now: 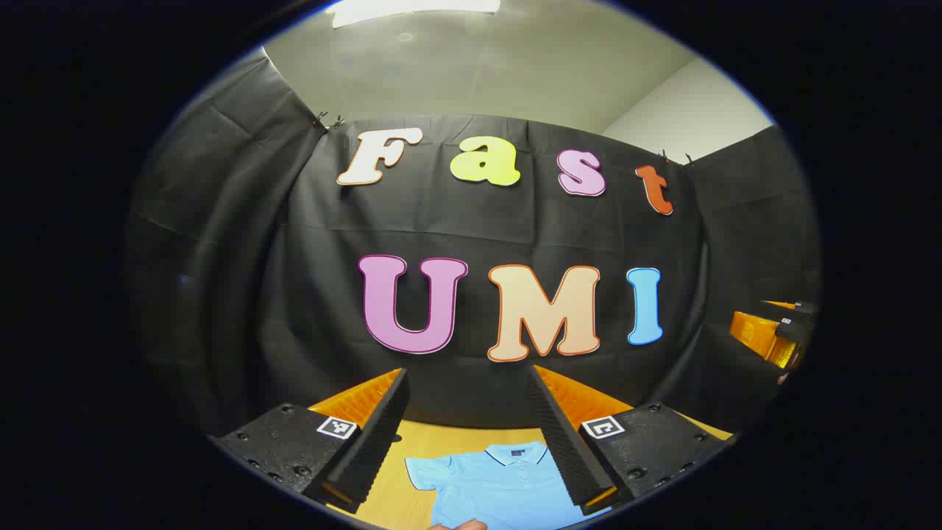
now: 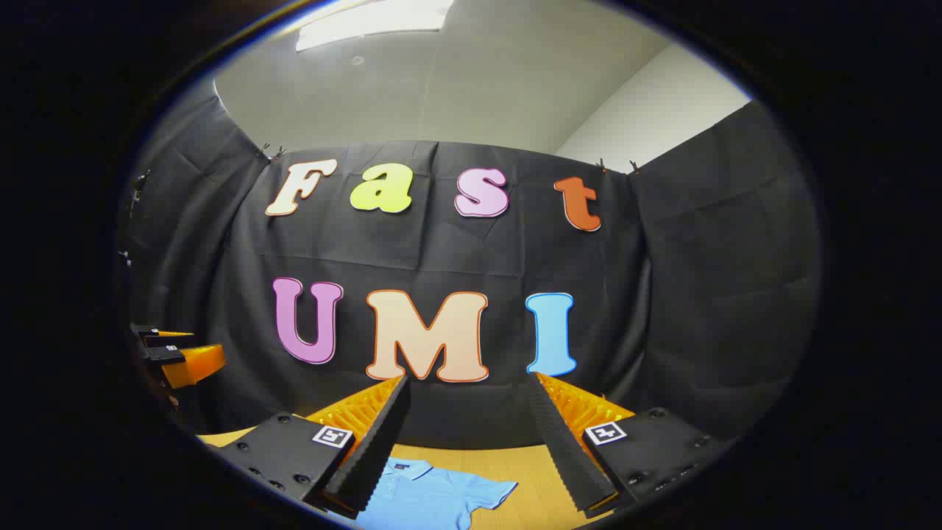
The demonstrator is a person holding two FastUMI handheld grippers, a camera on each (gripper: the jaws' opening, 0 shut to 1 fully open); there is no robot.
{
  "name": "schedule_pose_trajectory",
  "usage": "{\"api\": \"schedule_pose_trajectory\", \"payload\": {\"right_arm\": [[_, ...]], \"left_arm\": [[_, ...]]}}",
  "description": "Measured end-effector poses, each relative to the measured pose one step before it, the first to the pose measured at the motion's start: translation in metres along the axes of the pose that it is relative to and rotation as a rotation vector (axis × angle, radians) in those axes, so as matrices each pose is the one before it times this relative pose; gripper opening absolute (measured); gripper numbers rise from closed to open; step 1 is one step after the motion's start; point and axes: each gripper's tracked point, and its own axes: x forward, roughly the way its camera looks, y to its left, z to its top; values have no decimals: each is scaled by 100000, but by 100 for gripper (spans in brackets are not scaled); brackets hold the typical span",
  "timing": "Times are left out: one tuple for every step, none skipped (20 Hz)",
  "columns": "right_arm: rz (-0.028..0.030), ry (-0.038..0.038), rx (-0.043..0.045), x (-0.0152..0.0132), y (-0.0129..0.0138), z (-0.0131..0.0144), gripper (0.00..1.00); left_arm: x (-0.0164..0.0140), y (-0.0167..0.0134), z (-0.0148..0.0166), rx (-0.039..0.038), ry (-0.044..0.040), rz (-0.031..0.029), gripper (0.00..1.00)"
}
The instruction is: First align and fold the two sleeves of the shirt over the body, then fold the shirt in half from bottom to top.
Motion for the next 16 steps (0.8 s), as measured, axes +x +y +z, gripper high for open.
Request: {"api": "schedule_pose_trajectory", "payload": {"right_arm": [[-57,142,219,227,-61,-17,100],[-130,-103,377,111,-68,-142,100],[45,-134,259,213,-31,94,100],[-60,-19,48,96,18,-106,98],[146,49,-220,205,43,-143,100],[-20,222,-321,171,47,-112,100],[178,436,-155,183,88,-210,100],[212,347,46,165,103,-289,100],[114,264,95,271,101,-186,100],[192,406,42,206,75,-267,100],[142,481,-13,272,27,-188,100],[128,384,-95,262,-19,-247,100],[34,147,-247,336,8,-150,100],[-10,357,-228,137,-82,-332,100],[443,837,-223,420,54,-433,100],[200,535,-184,289,-31,-277,100]], "left_arm": [[91,153,-8,162,-143,527,93],[97,92,-16,-44,-141,198,93],[56,-36,33,-49,22,-27,93],[102,-21,-145,87,157,70,94],[64,40,-50,231,257,128,93],[100,70,-92,265,105,43,95],[152,-9,-5,350,135,-42,94],[17,-59,-132,394,123,-181,94],[109,-33,45,505,-174,-41,96],[168,68,105,436,-272,-50,95],[146,-83,88,307,-283,-180,94],[157,-24,-92,361,-254,4,95],[123,7,14,244,-350,-38,95],[105,-74,-48,-12,-65,-289,95],[184,-36,-186,-218,285,-196,95],[79,-87,-187,-113,285,-104,95]]}}
